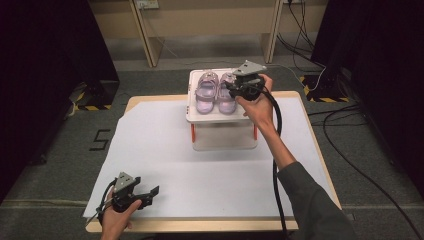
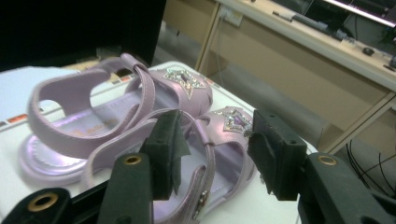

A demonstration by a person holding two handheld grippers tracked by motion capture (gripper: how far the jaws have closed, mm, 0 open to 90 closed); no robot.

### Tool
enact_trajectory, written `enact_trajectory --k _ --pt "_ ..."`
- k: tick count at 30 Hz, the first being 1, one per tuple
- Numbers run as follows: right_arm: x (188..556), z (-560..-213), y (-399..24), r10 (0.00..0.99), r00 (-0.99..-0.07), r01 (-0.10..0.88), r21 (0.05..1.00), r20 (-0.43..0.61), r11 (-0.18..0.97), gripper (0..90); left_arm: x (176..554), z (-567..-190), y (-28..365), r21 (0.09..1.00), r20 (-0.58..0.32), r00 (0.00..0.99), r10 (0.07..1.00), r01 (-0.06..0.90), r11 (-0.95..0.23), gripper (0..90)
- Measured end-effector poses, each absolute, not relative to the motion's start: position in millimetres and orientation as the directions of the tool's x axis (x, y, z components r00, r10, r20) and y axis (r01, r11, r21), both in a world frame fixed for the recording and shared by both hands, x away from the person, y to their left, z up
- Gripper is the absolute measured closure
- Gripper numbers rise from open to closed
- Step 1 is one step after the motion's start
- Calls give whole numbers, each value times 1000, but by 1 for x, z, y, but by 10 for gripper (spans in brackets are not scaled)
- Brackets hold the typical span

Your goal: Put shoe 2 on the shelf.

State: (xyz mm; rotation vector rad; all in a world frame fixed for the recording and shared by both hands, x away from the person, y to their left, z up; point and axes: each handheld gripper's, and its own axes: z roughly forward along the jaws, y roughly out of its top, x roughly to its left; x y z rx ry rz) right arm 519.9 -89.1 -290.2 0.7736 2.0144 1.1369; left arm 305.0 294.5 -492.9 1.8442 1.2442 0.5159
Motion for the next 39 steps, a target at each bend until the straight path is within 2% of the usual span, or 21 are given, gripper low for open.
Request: enact_trajectory --k 7,14,26,39 --pt "499 -296 -103 764 -616 156 921 -192 357 489 305 -493 294 815 -114 421 900 558 -158 160" --pt "470 -302 -114 727 -664 135 928 -176 348 453 305 -493 294 813 -113 420 901 560 -159 159" --pt "430 -334 -122 664 -736 120 940 -132 319 407 305 -494 295 811 -111 418 901 563 -161 159" --pt "412 -360 -116 626 -777 158 940 -70 301 375 305 -493 296 809 -113 419 901 565 -161 159"
